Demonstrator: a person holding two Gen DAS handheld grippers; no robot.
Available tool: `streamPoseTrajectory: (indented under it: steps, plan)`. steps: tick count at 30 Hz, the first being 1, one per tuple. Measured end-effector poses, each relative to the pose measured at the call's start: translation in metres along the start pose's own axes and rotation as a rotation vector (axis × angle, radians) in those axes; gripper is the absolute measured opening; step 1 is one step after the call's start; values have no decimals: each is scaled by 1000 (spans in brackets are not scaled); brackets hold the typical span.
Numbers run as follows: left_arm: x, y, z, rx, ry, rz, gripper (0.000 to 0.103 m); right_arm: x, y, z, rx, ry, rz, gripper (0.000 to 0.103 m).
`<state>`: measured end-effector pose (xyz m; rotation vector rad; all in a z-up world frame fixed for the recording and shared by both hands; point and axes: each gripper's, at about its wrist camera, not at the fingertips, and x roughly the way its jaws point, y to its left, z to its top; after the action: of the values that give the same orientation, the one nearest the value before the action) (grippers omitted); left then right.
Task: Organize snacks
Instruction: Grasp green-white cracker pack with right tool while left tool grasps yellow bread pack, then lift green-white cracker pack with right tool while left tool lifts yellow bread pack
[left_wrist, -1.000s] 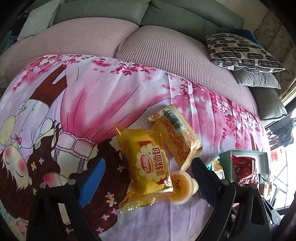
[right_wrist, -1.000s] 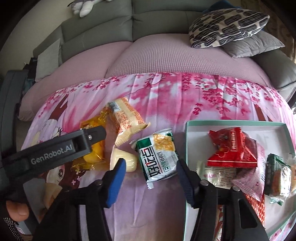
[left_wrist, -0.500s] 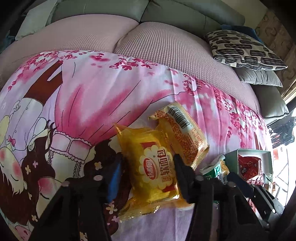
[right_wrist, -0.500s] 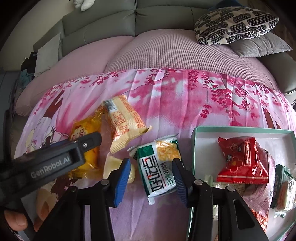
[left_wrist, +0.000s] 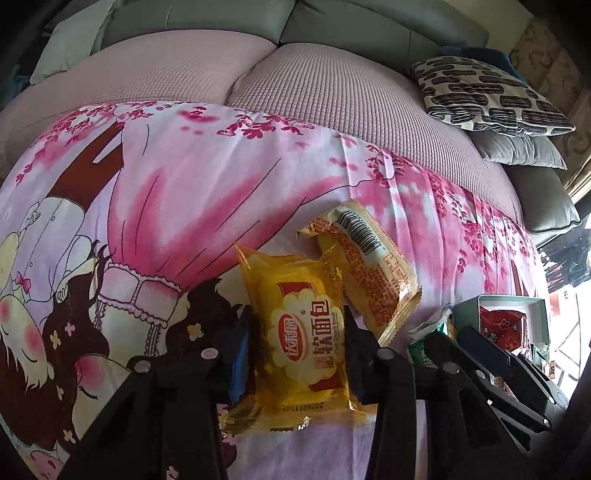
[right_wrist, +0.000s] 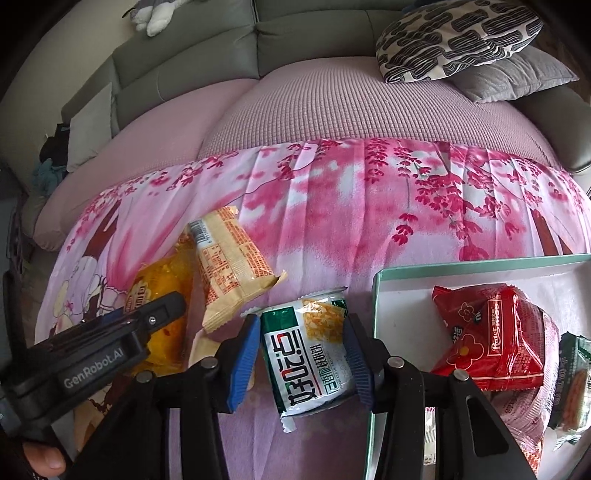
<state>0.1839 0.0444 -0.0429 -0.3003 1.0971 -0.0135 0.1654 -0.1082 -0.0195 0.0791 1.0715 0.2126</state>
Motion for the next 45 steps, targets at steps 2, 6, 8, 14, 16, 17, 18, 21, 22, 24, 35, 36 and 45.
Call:
streamPoseTrajectory:
  steps: [2,6,8,14,16,17,18,21,22,24,35,36,45]
  plan:
    - [0,1,0,-4,2,-3,44,-1,0,-2,3,-1,8,50]
    - [1,1,1,-4,4,-5,44,-4,2,-6,3,-4,15,50]
    - [0,2,0,-4,6,-3,44,-4,3,-7,0,-7,11,50]
    - [0,2,0,-6,7,-5,44,-7,-1,-9,13,11,45,50]
    - [0,2,1,-7,8,-6,44,-9,-1,-9,13,18,55,50]
    - [1,2,1,-8,8,-8,44,-9,-1,-10,11,18,52,50]
    - [0,3,1,-9,9,-9,44,-8,-1,-10,11,18,43,50]
    - [0,3,1,-9,9,-10,44,-6,0,-10,-1,15,15,51]
    - [0,3,1,-9,10,-10,44,-6,2,-11,-12,15,5,51]
    - [0,3,1,-8,12,-10,44,-6,4,-11,-26,19,-1,51]
    - [0,2,1,-6,12,-6,44,-6,-2,-9,2,19,18,58]
    - [0,2,1,-8,14,-2,44,-5,-1,-10,-4,16,13,58]
    - [7,1,-1,-6,31,2,44,1,14,-15,-75,-6,-42,58]
